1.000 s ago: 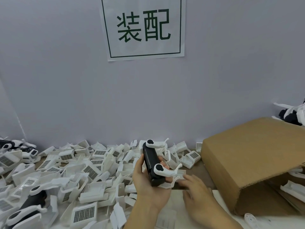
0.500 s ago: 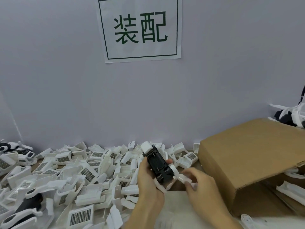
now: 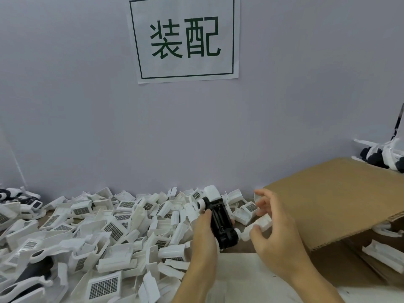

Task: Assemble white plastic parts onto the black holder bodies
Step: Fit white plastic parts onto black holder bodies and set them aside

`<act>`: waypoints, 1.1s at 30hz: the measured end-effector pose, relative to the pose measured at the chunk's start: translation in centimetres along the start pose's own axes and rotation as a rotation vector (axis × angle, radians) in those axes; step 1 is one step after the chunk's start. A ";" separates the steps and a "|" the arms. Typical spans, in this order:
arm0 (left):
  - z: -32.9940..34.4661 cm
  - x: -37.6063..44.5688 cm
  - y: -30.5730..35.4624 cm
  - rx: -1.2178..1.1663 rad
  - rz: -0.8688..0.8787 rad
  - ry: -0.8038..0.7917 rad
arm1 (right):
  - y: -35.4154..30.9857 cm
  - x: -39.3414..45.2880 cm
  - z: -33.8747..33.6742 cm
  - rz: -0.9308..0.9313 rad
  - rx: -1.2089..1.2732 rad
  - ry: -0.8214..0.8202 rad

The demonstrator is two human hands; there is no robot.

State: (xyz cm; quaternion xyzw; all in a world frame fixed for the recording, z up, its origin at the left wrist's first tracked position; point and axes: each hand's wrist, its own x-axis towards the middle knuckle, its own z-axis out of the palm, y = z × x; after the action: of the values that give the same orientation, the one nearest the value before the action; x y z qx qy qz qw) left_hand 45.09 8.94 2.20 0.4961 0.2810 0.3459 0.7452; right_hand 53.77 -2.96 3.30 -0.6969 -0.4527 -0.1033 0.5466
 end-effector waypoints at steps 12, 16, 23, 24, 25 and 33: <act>0.5 -1.4 -0.2 0.112 0.072 -0.246 | 2.1 -0.1 1.2 0.173 0.387 0.065; 0.7 -1.4 -0.2 0.053 0.047 -0.224 | 2.3 -0.1 1.3 0.218 0.404 0.076; 0.4 -1.1 0.1 -0.053 0.020 -0.208 | 2.2 0.1 0.9 0.274 0.401 0.148; 0.4 -1.1 0.1 -0.048 0.016 -0.200 | 2.2 0.1 0.8 0.284 0.412 0.158; 0.4 -1.0 0.0 -0.024 0.019 -0.188 | 2.2 0.2 0.8 0.291 0.418 0.167; 1.0 -0.8 -1.2 0.291 0.132 -0.264 | 2.2 0.2 0.6 0.323 0.470 0.169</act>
State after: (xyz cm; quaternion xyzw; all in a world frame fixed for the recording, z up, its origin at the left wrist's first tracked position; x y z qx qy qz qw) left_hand 45.68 7.46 1.49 0.6570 0.1949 0.2815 0.6717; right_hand 55.33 -2.31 1.70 -0.6033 -0.3000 0.0350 0.7381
